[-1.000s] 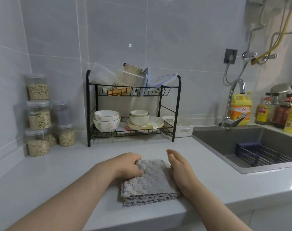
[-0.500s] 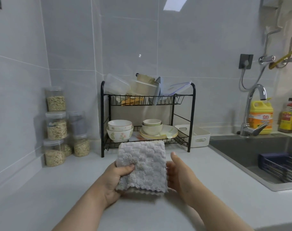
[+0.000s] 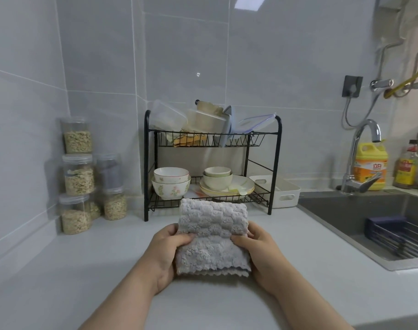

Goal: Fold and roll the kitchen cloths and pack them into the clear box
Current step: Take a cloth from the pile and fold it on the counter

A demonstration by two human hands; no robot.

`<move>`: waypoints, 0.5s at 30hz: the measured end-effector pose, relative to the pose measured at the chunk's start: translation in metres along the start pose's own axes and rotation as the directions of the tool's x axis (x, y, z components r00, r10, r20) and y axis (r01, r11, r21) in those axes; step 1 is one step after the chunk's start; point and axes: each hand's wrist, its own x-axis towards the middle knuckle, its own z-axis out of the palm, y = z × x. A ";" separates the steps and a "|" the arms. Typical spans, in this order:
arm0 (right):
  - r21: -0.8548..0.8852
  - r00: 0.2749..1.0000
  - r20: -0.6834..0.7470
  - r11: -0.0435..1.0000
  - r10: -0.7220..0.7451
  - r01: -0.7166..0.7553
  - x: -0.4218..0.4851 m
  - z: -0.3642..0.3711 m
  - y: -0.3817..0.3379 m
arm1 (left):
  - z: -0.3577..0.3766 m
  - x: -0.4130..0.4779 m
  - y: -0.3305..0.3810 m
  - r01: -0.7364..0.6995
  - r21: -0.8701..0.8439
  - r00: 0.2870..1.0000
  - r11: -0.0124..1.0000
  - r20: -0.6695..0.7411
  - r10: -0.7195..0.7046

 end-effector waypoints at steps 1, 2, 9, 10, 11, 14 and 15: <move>0.019 1.000 0.006 1.000 -0.012 0.011 -0.001 -0.001 0.000 | 0.001 -0.001 -0.001 -0.007 0.001 1.000 1.000 -0.006 0.007; 0.035 1.000 0.007 0.999 -0.016 0.016 -0.003 -0.001 -0.001 | 0.001 -0.003 -0.001 -0.012 0.005 1.000 1.000 -0.012 0.012; 0.129 0.996 0.083 0.990 0.043 -0.054 -0.006 0.001 0.000 | -0.005 -0.003 0.003 -0.029 -0.023 0.999 0.999 -0.033 0.028; 0.148 0.995 0.083 0.986 0.060 -0.071 -0.004 0.001 0.001 | -0.006 -0.002 0.003 -0.017 -0.052 0.999 0.998 -0.046 0.014; 0.175 0.994 0.073 0.981 0.076 -0.087 -0.002 0.001 0.003 | -0.007 -0.002 0.003 -0.005 -0.078 0.998 0.997 -0.062 0.000; 0.221 0.993 0.041 0.969 0.107 -0.114 0.002 0.003 0.005 | -0.007 -0.001 0.002 -0.002 -0.117 0.997 0.993 -0.071 -0.006; 0.222 0.992 0.043 0.967 0.115 -0.122 0.003 0.003 0.005 | -0.006 -0.001 0.002 -0.005 -0.128 0.998 0.992 -0.061 -0.002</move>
